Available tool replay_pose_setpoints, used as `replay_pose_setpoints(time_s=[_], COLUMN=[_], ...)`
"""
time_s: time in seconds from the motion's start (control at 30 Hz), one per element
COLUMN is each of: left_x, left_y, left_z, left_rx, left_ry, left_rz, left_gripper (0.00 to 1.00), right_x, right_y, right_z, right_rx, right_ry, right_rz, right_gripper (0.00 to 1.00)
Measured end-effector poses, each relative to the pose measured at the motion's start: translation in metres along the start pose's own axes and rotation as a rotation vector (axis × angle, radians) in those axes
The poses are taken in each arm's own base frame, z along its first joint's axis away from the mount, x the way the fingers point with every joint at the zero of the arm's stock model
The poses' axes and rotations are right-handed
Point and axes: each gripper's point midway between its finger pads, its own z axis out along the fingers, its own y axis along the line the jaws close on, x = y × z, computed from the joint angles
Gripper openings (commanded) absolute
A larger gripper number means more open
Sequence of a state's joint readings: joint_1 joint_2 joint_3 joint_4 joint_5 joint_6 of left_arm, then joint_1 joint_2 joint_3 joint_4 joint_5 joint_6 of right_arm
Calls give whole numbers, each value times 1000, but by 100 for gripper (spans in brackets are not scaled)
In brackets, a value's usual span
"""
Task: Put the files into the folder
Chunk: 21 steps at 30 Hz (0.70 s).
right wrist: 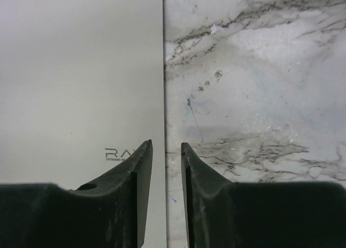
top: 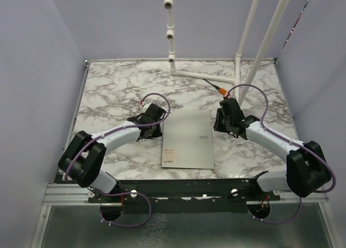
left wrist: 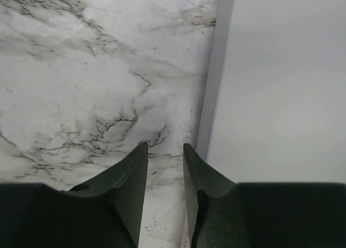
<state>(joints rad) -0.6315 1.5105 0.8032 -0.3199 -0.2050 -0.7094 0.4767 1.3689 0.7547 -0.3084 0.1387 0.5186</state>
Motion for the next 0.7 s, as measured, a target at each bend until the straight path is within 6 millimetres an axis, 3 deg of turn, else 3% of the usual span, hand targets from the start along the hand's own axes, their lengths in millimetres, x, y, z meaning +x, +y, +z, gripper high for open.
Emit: replay_pose_setpoints(time_s=[0.1,0.43,0.5,0.7], left_x=[-11,-70,-79,-99], left_y=[5,-2,-4,-5], left_z=[-15,-85,-99,-136], left_rx=[-5,74,90,131], left_ry=[-22,-215,-252,-353], left_rz=[-7,-2,6,36], left_gripper=[48,86,98,99], right_x=[-20,-79,-86,-95], right_y=[2,8,9,6], right_z=[-17,-92,-108,-137], right_rx=[-3,-51,-69,-96], right_ry=[-64,-294,-340,-417], right_rz=[-6,-18,-18,-20], right_gripper=[54,82,85,95])
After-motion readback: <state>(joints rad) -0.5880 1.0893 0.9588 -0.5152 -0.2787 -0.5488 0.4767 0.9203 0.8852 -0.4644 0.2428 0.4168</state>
